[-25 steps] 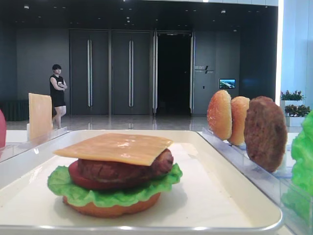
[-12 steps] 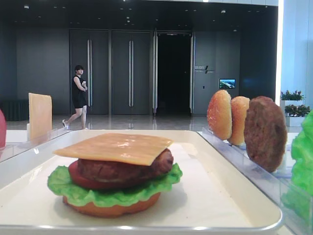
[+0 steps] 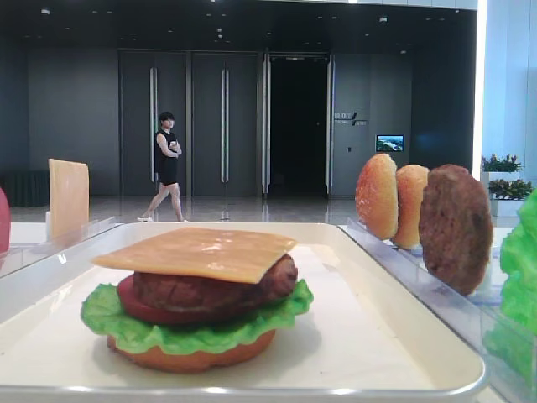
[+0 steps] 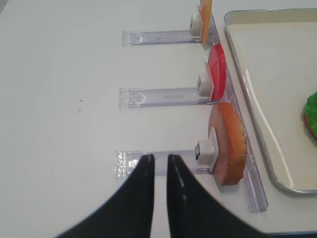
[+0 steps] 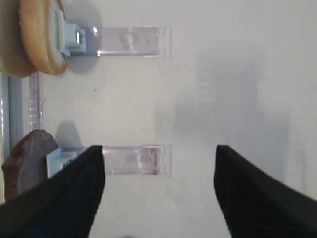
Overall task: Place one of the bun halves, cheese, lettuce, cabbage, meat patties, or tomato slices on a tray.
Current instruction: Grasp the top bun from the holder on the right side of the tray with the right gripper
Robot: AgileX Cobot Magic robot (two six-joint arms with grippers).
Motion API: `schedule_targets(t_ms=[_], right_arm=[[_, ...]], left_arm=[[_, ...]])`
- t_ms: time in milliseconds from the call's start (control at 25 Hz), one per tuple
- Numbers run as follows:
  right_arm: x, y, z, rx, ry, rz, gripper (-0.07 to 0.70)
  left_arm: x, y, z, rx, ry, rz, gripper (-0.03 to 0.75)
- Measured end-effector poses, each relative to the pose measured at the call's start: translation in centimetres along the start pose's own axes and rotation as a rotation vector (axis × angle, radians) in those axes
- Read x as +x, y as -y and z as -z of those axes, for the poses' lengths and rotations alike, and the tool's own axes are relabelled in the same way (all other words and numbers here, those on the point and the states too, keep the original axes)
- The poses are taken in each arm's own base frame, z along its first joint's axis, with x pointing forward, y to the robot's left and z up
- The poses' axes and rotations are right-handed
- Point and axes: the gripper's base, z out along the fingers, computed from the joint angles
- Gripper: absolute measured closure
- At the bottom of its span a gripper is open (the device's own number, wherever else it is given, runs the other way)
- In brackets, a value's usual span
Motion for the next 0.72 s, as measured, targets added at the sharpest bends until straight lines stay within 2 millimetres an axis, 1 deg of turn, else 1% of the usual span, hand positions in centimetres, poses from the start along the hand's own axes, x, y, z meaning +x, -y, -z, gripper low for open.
schedule_targets(t_ms=[160, 280, 400, 520, 600, 720], right_arm=[[-2.8, -0.2, -1.0, -0.014, -0.006, 0.004, 0.15], [-4.5, -0.3, -2.0, -0.025, -0.002, 0.0, 0.15], [-5.7, -0.4, -3.2, -0.04, -0.009, -0.006, 0.15], [-6.2, -0.6, -4.1, -0.068, -0.021, -0.017, 0.15], [-6.3, -0.9, -4.4, -0.077, -0.027, -0.015, 0.15], [-6.2, -2.1, -4.5, -0.086, -0.032, -0.001, 0.15]], left_arm=[[0.0, 0.0, 0.0, 0.0, 0.0, 0.0, 0.702], [0.0, 0.0, 0.0, 0.0, 0.0, 0.0, 0.713], [0.0, 0.0, 0.0, 0.0, 0.0, 0.0, 0.715], [0.0, 0.0, 0.0, 0.0, 0.0, 0.0, 0.715], [0.0, 0.0, 0.0, 0.0, 0.0, 0.0, 0.715], [0.0, 0.0, 0.0, 0.0, 0.0, 0.0, 0.715]])
